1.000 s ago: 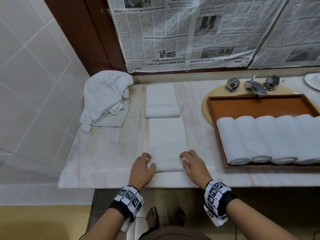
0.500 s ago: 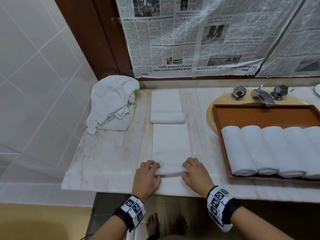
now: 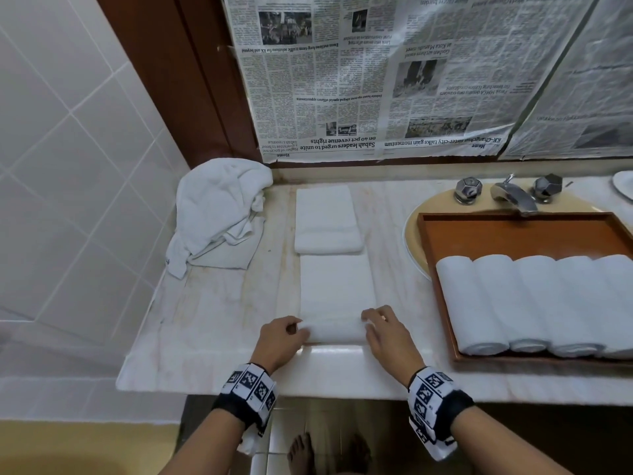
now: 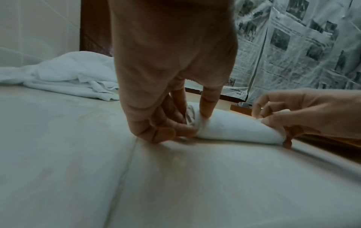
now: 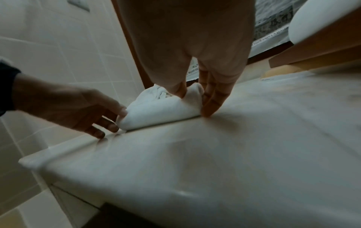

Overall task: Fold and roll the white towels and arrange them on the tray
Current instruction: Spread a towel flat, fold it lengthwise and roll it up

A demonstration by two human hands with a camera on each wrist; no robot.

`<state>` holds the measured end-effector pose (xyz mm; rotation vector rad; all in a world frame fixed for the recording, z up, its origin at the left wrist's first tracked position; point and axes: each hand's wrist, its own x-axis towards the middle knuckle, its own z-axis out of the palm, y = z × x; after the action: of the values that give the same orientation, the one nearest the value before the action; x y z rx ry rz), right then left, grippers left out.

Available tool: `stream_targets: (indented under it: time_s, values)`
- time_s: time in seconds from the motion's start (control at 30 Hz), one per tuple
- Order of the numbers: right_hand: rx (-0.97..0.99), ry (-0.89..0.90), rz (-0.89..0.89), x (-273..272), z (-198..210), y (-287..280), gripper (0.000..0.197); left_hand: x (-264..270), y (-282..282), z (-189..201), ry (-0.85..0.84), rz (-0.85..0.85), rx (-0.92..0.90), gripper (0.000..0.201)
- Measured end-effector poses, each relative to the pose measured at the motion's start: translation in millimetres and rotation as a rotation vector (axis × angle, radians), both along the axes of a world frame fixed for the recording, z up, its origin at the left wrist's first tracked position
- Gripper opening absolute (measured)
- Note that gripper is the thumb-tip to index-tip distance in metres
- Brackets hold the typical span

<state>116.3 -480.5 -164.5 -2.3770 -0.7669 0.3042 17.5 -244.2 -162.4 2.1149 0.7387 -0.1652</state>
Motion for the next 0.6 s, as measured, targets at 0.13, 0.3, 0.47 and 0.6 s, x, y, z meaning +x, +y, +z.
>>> stream_targets:
  time_s: [0.13,0.3,0.47,0.6]
  values:
    - [-0.072,-0.080,0.031,-6.2,-5.3,1.9,0.017,1.0,1.5,-1.3,-0.006,0.056,-0.052,0.022]
    - [-0.227,-0.289,0.145,-10.6,-4.6,0.4,0.040,-2.8,-1.2,-4.9,-0.042,0.071,0.061,0.028]
    - [-0.207,-0.233,0.125,-3.9,-5.7,7.6,0.023,-14.0,-25.4,-5.0,-0.162,-0.109,0.388,0.025]
    - [-0.229,-0.129,0.122,2.5,-2.2,11.2,0.022,-18.3,-35.6,-10.1,-0.148,-0.227,0.462,0.045]
